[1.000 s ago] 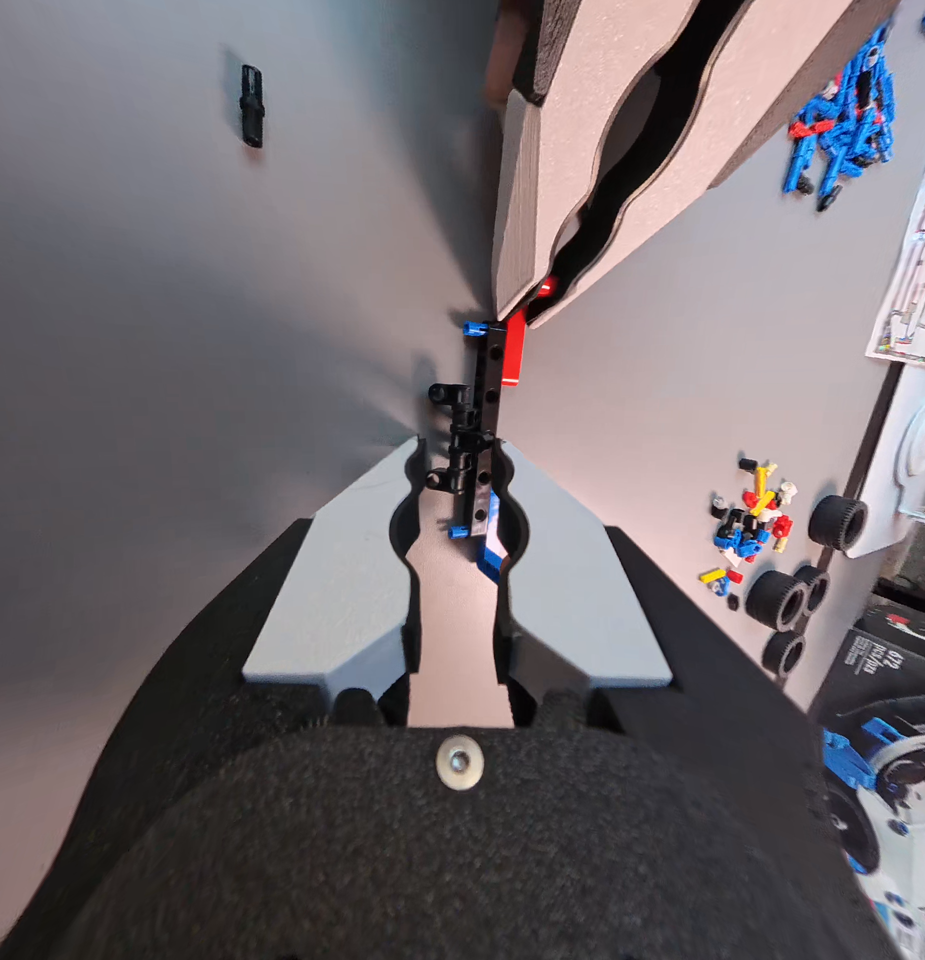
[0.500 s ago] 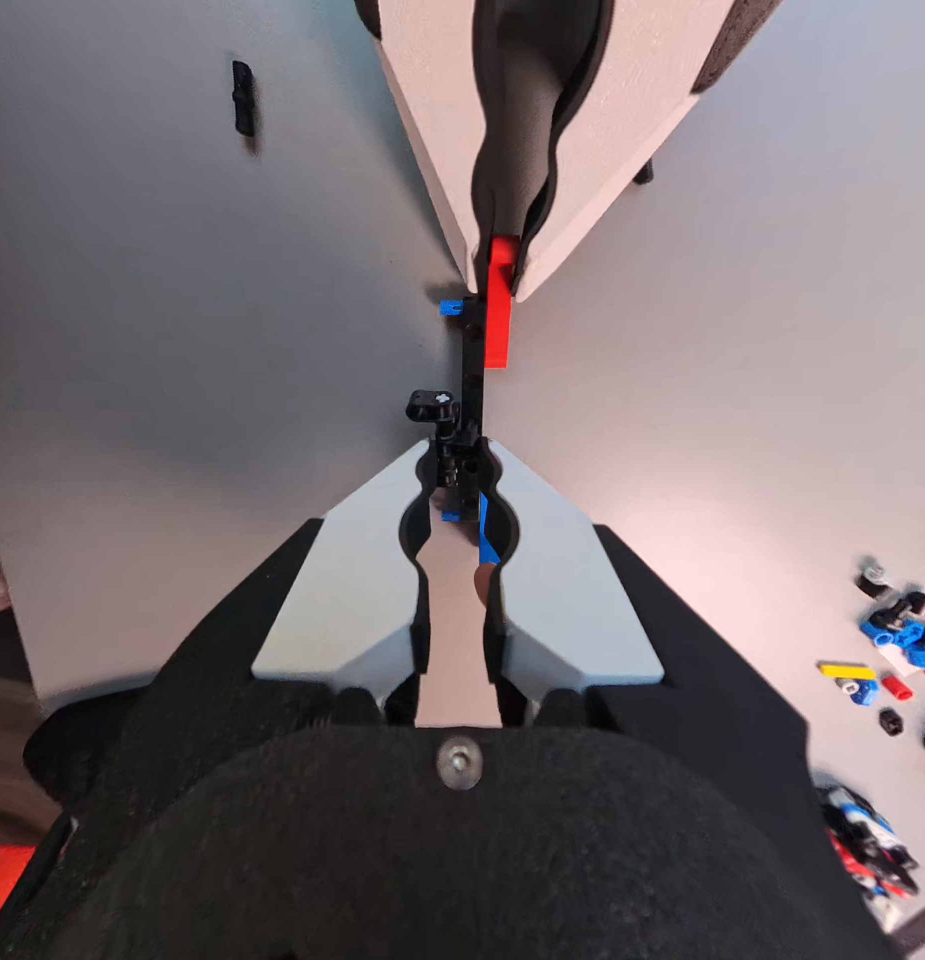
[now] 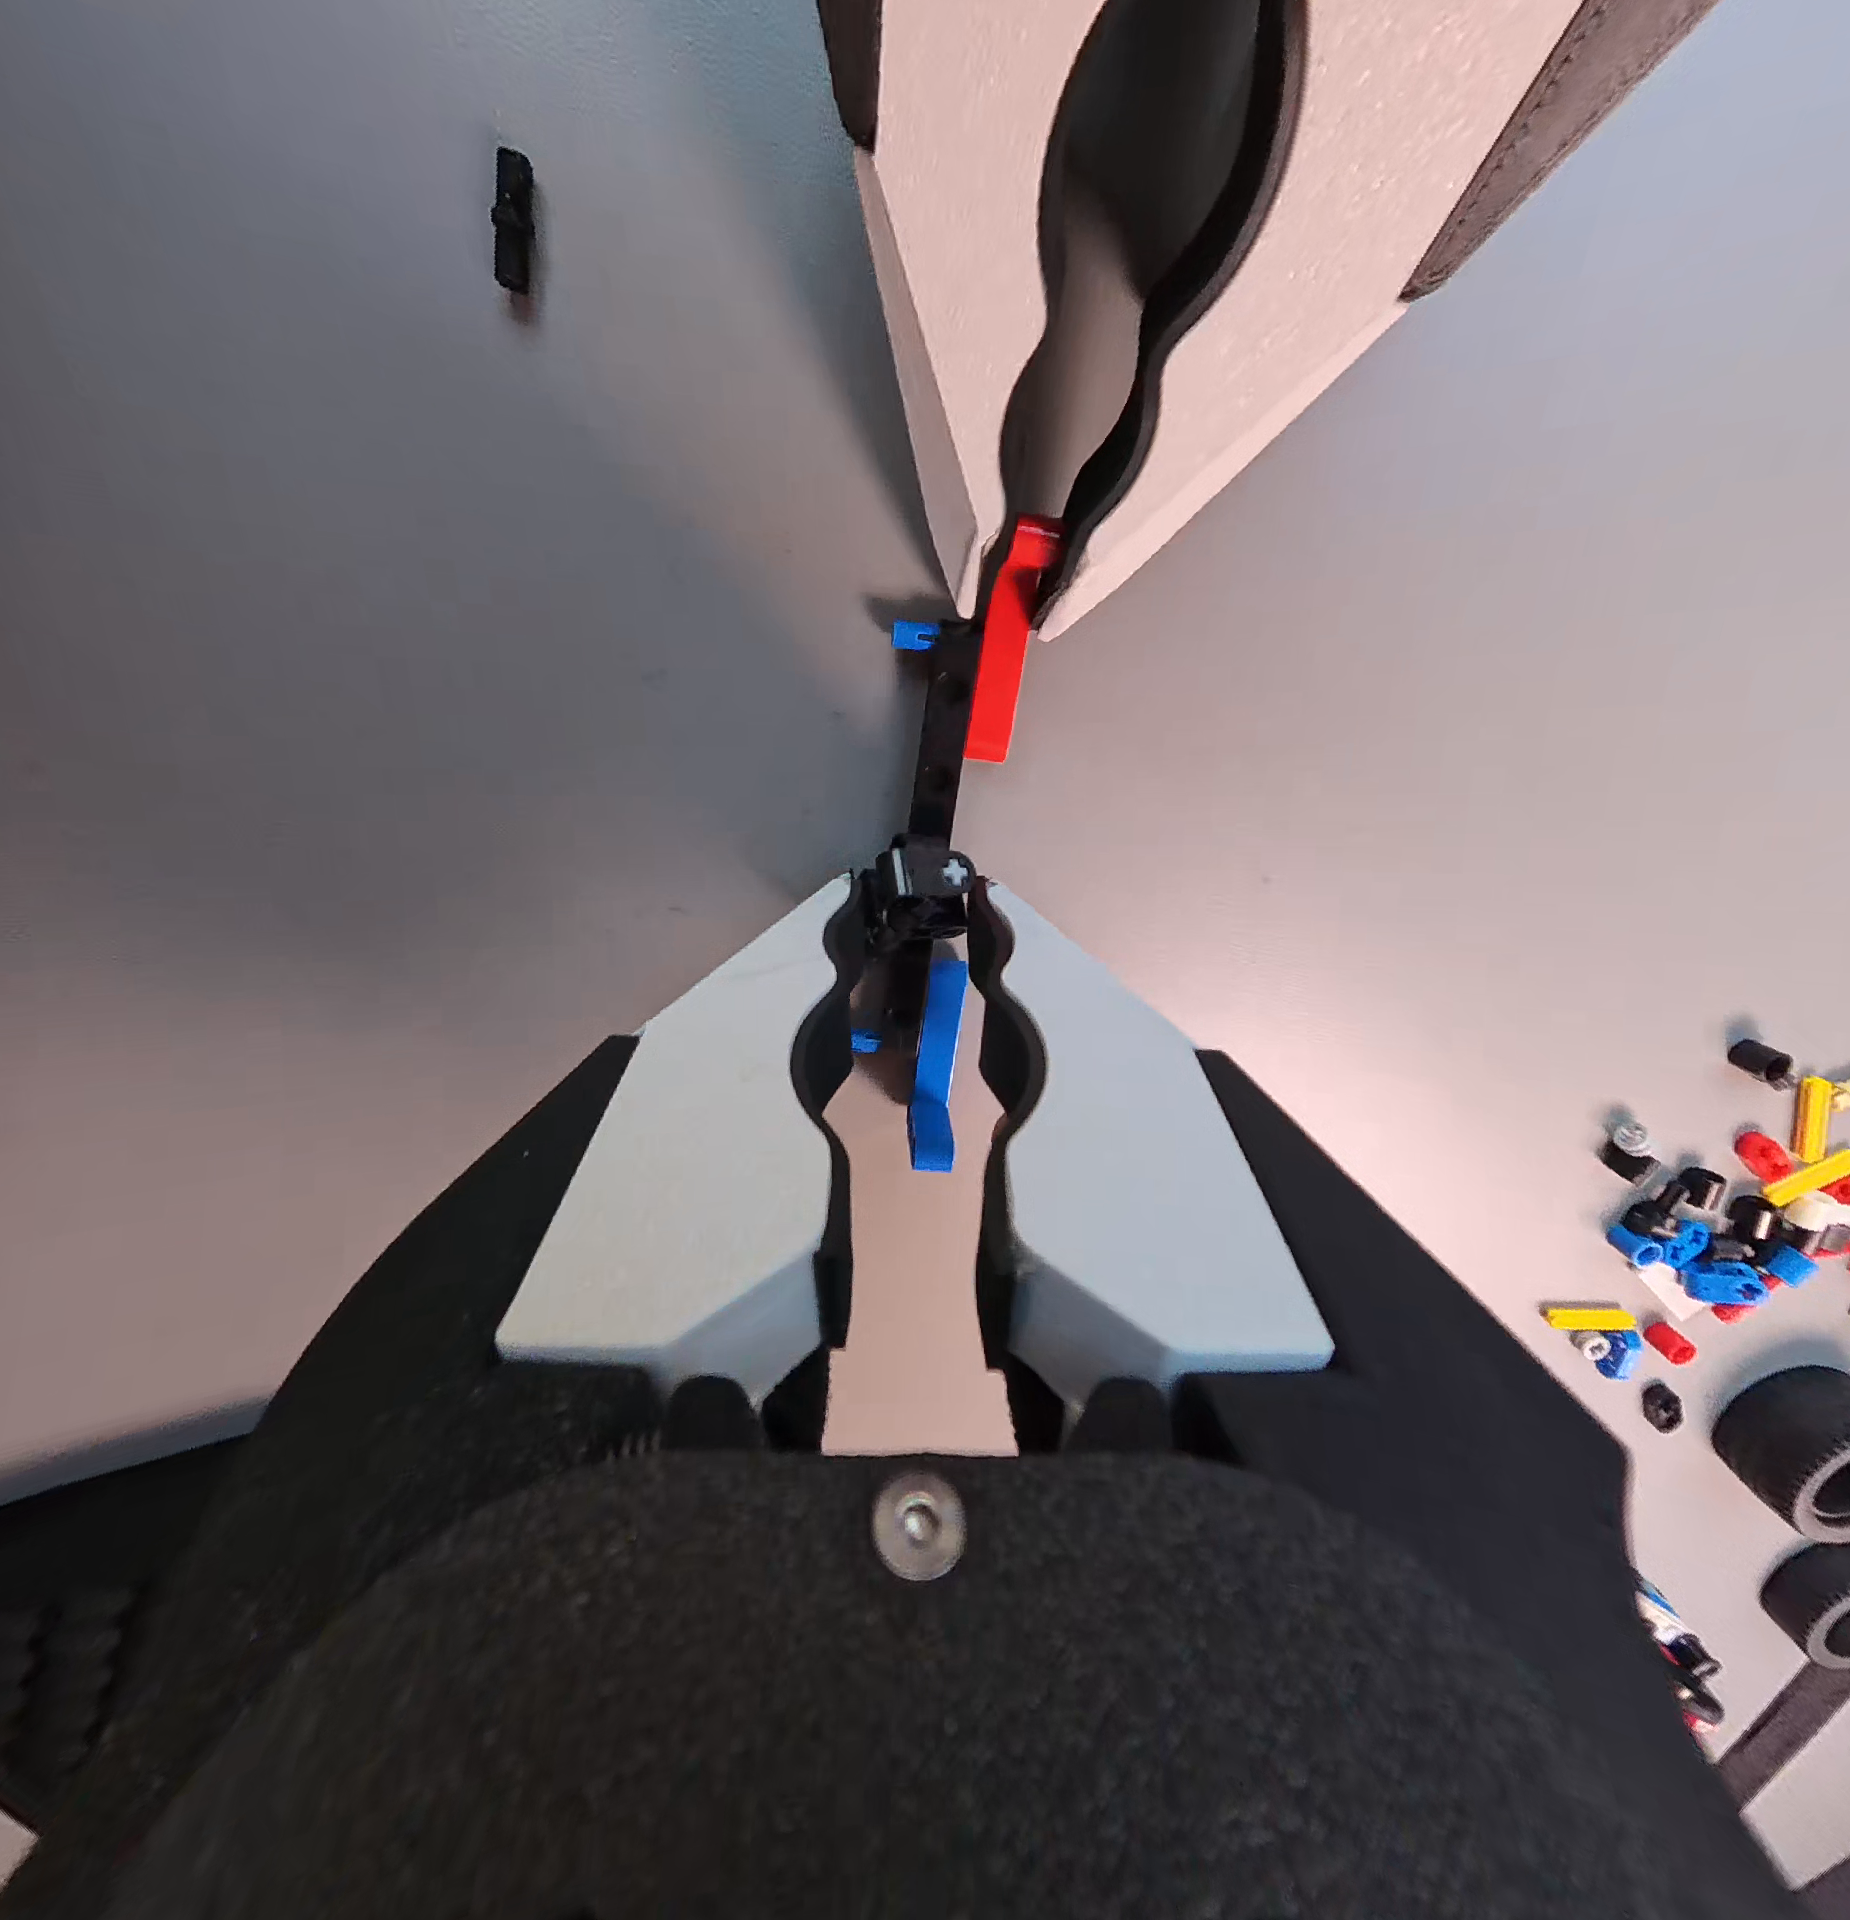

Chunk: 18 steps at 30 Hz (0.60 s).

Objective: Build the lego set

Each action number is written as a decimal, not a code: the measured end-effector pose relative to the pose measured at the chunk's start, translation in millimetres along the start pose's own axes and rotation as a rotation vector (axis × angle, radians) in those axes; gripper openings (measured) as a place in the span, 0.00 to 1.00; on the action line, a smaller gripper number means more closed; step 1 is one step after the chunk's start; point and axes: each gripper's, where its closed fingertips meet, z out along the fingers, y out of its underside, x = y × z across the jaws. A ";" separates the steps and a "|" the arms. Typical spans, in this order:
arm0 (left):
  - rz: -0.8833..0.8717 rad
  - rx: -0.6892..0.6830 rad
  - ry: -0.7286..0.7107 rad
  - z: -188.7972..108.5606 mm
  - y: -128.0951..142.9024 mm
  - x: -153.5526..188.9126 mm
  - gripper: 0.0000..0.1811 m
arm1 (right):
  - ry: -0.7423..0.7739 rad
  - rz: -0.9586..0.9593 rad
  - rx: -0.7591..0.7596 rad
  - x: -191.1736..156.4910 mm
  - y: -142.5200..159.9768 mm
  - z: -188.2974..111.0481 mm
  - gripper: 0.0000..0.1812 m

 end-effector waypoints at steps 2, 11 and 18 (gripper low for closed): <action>0.001 0.000 -0.001 -0.1 0.1 0.0 0.04 | 0.004 0.007 -0.001 -0.3 -0.2 -0.3 0.09; 0.003 0.013 -0.010 -1.6 -1.3 -1.2 0.08 | 0.084 -0.071 -0.063 7.0 -2.1 -14.9 0.08; -0.276 0.456 0.123 -47.4 -61.3 -5.5 0.16 | 0.298 0.073 0.238 25.7 -33.9 -55.5 0.08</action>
